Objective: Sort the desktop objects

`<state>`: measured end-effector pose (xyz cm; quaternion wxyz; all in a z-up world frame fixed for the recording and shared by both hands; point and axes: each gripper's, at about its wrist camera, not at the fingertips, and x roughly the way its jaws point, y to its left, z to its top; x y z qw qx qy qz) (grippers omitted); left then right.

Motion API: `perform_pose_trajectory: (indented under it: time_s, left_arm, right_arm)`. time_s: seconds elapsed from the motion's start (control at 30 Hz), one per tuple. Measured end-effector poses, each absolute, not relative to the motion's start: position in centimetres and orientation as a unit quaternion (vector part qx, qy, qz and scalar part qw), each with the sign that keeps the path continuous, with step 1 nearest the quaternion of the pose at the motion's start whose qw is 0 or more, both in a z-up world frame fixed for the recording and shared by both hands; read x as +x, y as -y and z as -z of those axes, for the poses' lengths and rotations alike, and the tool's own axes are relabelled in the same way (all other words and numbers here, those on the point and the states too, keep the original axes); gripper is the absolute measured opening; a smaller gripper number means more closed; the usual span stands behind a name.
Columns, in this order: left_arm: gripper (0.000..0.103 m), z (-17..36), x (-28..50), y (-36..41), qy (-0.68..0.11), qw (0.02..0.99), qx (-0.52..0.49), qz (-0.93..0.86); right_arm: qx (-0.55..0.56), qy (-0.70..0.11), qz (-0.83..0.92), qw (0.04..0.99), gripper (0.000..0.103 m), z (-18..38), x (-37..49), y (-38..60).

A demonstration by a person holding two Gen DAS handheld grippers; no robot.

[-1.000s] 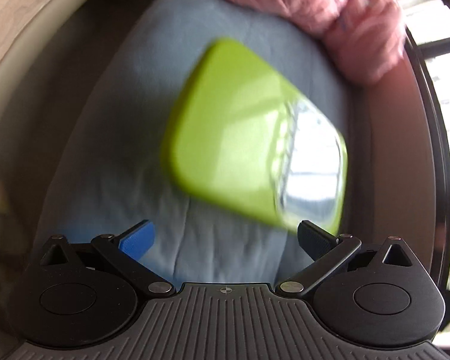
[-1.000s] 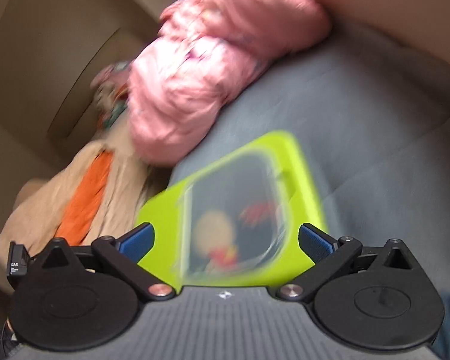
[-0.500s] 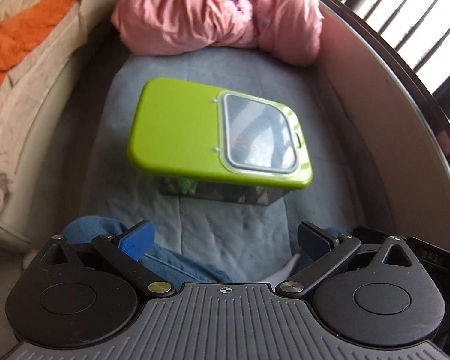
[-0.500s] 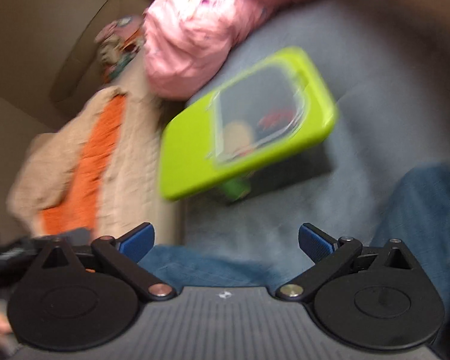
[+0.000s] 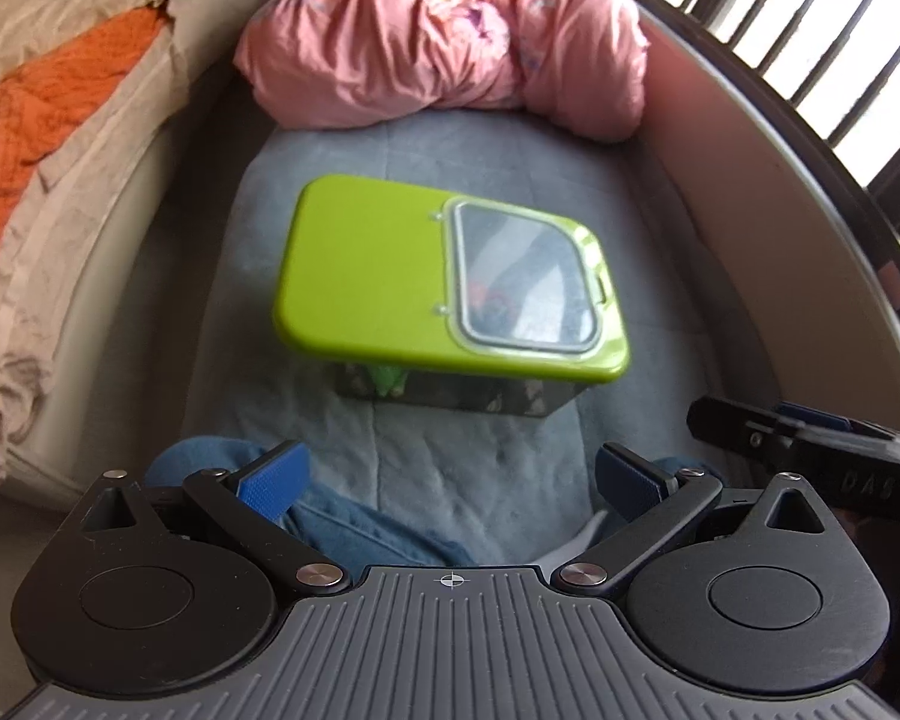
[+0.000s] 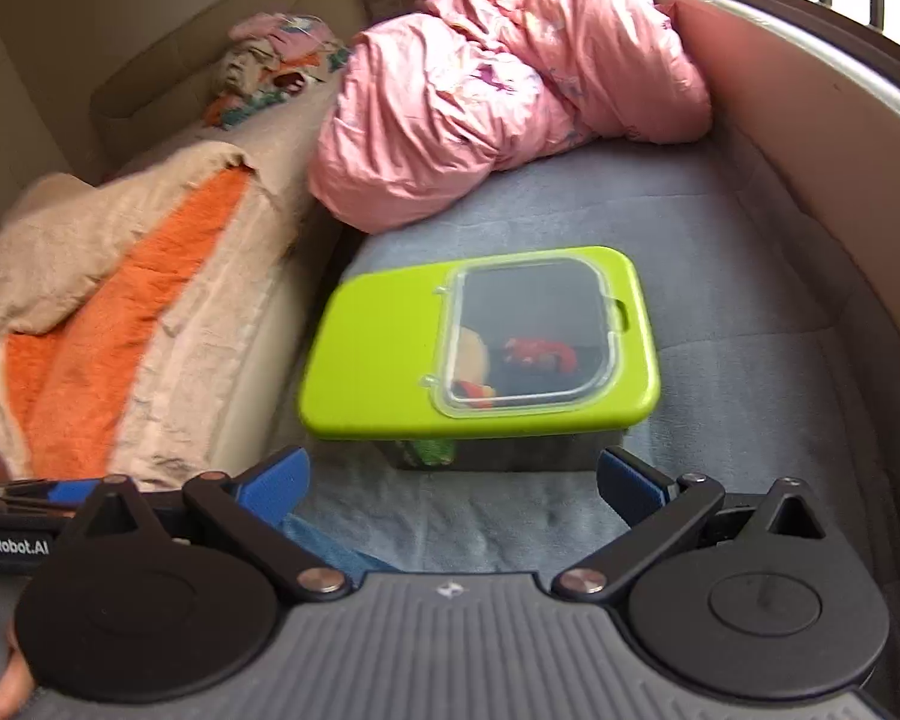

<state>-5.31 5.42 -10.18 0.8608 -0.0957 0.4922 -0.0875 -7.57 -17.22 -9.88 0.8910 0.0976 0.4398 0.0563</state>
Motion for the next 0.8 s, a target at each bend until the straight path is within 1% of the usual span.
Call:
perform_pose_trajectory:
  time_s: [0.13,0.23,0.43,0.63,0.8]
  left_arm:
    - [0.103,10.3,-5.2,-5.3,-0.489,0.865,-0.079,0.079]
    - [0.103,10.5,-5.1,-5.2,-0.490,0.865,-0.075,0.079]
    - [0.103,11.8,-4.3,-5.0,-0.505,0.857,-0.073,0.067]
    - [0.103,12.8,-3.8,-4.8,-0.518,0.849,-0.073,0.073]
    - [0.103,12.8,-3.7,-5.3,-0.516,0.851,-0.075,0.066]
  right_arm:
    - [0.062,-0.466,-0.063,0.880,0.103,12.3,-7.2,15.6]
    - [0.097,-0.487,-0.070,0.865,0.103,13.4,-7.0,16.0]
    - [0.154,-0.489,-0.030,0.858,0.103,13.9,-6.3,18.6]
    - [0.093,-0.484,-0.036,0.869,0.103,13.7,-6.3,16.9]
    - [0.097,-0.490,-0.041,0.865,0.103,13.9,-6.3,16.9]
